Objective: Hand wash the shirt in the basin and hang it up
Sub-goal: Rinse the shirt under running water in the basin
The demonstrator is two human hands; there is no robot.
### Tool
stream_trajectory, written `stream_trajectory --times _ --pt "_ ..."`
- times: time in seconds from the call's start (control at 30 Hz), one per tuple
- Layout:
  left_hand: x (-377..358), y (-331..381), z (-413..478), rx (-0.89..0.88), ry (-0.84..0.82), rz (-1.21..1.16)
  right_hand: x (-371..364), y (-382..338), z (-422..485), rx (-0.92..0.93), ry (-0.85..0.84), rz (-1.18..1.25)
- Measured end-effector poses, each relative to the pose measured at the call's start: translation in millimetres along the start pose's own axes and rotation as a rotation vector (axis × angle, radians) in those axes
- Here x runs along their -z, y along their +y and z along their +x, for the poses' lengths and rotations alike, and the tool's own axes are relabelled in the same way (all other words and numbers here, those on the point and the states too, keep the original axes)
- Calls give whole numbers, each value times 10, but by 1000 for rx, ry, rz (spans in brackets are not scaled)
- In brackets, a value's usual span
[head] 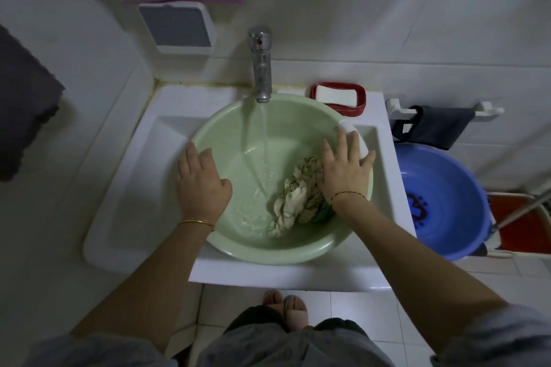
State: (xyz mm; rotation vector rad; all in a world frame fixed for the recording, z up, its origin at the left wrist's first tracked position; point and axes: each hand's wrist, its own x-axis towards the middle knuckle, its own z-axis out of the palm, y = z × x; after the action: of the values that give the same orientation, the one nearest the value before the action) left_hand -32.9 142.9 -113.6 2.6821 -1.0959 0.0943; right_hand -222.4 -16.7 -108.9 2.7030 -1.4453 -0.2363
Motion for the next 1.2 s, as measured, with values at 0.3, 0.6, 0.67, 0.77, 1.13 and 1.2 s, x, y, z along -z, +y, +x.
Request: stream_trajectory --times 0.3,0.6,0.67,0.77,1.13,1.2 --pt "27 42 -7 20 -6 -21 -105 37 22 16 29 32" --pt "54 52 0 38 6 -30 -138 27 40 -27 70 81" --pt "55 46 8 42 8 -46 -124 32 31 -13 67 80" --pt "74 46 -1 46 -9 -39 -111 42 28 -9 72 91" --pt "78 73 -9 42 -20 -3 -140 35 44 -36 75 79" --pt "77 72 -5 35 -24 8 -138 33 47 -33 69 86"
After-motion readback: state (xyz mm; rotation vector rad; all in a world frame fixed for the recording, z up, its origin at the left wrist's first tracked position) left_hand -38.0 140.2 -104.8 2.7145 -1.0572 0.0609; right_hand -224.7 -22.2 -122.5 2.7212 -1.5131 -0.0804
